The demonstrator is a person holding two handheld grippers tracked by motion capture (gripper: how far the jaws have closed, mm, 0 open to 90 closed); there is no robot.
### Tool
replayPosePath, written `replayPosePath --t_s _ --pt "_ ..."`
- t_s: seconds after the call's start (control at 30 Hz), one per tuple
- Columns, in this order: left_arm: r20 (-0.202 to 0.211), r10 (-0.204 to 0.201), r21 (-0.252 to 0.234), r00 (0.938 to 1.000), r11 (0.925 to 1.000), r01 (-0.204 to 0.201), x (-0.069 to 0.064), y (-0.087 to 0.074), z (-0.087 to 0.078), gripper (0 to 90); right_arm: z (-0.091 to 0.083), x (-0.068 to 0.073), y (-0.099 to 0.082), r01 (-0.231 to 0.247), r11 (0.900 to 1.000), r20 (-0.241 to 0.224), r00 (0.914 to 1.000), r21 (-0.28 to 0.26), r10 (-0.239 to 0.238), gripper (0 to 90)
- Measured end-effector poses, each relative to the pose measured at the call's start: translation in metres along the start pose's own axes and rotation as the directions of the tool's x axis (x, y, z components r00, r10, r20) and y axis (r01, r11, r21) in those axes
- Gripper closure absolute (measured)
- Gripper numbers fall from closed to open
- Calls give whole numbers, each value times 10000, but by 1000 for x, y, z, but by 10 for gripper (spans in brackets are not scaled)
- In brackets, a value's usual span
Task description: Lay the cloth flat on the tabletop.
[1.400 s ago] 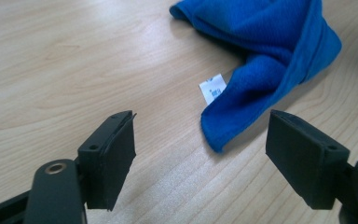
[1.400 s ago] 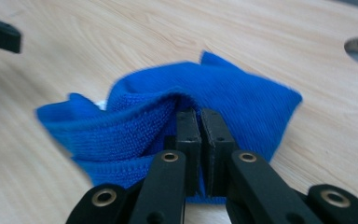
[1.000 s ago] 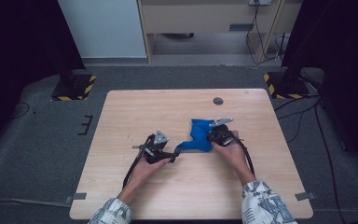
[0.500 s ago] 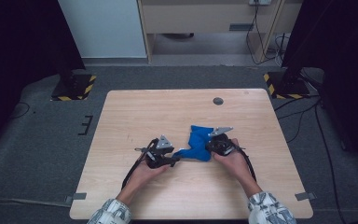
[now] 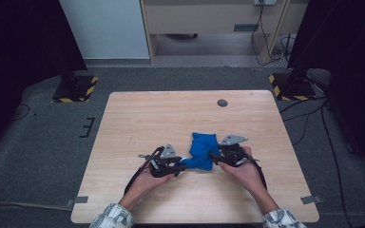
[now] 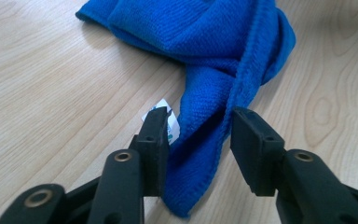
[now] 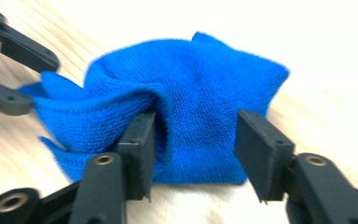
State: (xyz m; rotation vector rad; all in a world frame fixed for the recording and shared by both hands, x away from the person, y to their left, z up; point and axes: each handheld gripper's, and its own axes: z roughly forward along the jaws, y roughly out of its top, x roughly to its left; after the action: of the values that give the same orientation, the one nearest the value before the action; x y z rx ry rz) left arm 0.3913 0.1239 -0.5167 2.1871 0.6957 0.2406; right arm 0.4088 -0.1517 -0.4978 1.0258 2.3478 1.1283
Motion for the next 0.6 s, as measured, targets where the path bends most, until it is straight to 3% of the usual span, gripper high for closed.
replayPosePath --t_s 0.13,0.27,0.53,0.6 --pt "21 -13 74 10000 10000 13 0 0 2 616 -20 8 -5 91 9993 34 10000 -358 -89 459" --pt "14 -4 322 10000 9995 3 0 -1 5 672 -26 14 -15 0 9988 -139 9999 -481 -6 464" --pt "280 153 502 9995 9986 -167 -3 0 14 806 -12 25 -29 -8 9998 -231 9997 -184 4 455" --pt "315 215 538 9993 9983 -232 -4 1 15 840 -9 28 -31 21 10000 -356 9994 -77 -24 498"
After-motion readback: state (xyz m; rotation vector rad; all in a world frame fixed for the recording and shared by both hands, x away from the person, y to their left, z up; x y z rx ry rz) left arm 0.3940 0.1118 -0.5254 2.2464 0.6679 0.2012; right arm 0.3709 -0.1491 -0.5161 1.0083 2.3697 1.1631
